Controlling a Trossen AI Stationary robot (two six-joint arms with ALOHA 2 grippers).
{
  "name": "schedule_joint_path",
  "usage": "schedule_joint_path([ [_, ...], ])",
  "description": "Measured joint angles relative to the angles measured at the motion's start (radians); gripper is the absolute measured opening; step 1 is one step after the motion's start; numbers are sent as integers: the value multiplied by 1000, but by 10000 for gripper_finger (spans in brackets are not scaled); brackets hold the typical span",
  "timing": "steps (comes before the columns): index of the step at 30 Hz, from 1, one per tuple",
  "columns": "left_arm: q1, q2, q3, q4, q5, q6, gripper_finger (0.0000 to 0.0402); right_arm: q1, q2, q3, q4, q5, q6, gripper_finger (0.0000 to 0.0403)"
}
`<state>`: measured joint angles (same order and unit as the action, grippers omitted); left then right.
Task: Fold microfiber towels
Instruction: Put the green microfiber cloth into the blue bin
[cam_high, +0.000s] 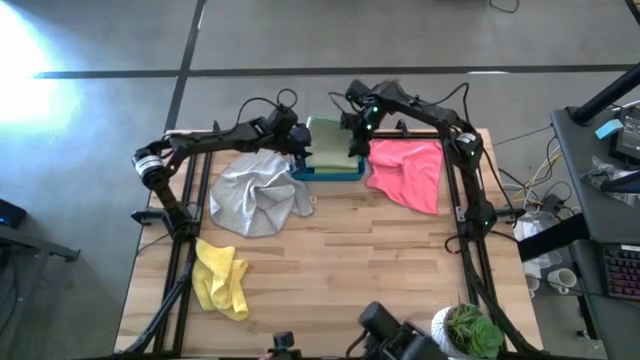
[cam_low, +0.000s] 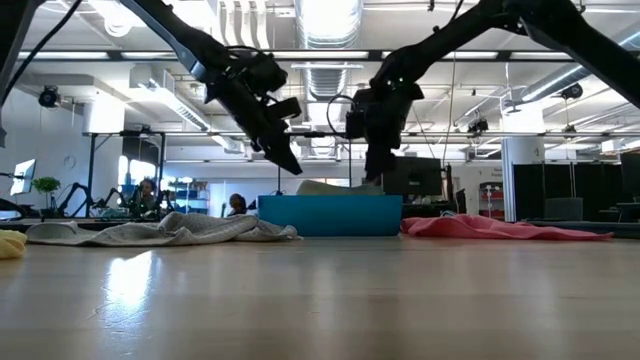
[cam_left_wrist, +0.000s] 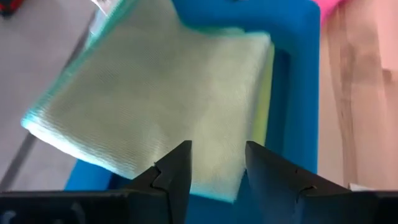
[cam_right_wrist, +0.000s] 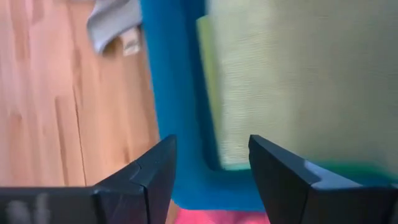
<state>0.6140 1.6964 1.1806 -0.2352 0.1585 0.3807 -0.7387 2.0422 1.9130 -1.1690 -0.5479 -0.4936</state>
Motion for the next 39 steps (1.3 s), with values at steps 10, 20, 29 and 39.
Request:
schedule_joint_path([
  [10,1,-39,99,-303,-97,-6,135,117,0,-91,94,95,-131,189],
  [20,0,-213,26,-360,-112,0,135,130,0,-100,237,234,-5,189],
  [29,0,-293,-25,-349,-112,-1,135,141,54,-114,240,240,-42,189],
  [39,0,-281,-25,-350,-112,-6,135,148,98,-111,260,392,-47,184],
])
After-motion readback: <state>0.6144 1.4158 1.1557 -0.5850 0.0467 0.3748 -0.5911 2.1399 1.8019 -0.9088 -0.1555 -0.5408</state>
